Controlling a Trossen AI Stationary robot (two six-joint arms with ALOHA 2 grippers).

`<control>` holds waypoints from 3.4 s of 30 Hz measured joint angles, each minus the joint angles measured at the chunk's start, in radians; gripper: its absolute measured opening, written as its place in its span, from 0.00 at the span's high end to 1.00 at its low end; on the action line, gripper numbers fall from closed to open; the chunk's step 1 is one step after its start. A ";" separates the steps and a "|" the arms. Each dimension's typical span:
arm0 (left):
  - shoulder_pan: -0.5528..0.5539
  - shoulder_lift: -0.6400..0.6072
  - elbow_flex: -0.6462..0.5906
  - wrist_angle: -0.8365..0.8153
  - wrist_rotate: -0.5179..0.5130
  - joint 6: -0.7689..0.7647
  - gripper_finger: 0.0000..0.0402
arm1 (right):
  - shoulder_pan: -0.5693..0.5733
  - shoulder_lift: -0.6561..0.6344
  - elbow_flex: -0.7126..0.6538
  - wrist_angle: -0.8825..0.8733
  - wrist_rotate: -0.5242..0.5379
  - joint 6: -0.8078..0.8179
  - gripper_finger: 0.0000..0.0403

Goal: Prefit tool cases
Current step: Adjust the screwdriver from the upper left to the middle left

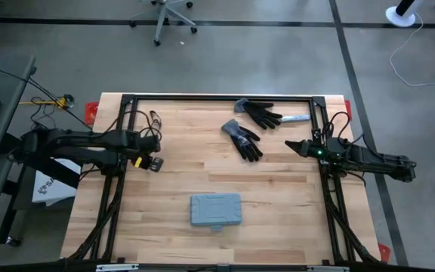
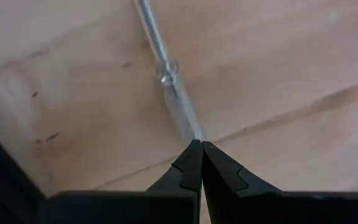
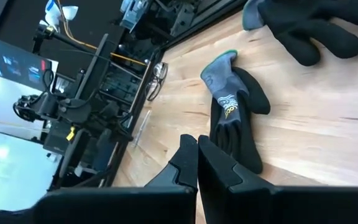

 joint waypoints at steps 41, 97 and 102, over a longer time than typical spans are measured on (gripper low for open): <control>-0.071 0.121 0.165 -0.002 -0.185 -0.170 1.00 | 0.000 0.009 0.000 0.000 -0.037 -0.046 1.00; -0.070 0.121 0.165 0.660 -0.220 0.209 1.00 | 0.000 0.072 0.000 0.001 -0.071 -0.112 1.00; -0.070 0.121 0.165 0.684 -0.233 0.245 1.00 | 0.000 0.072 0.000 0.001 -0.072 -0.107 1.00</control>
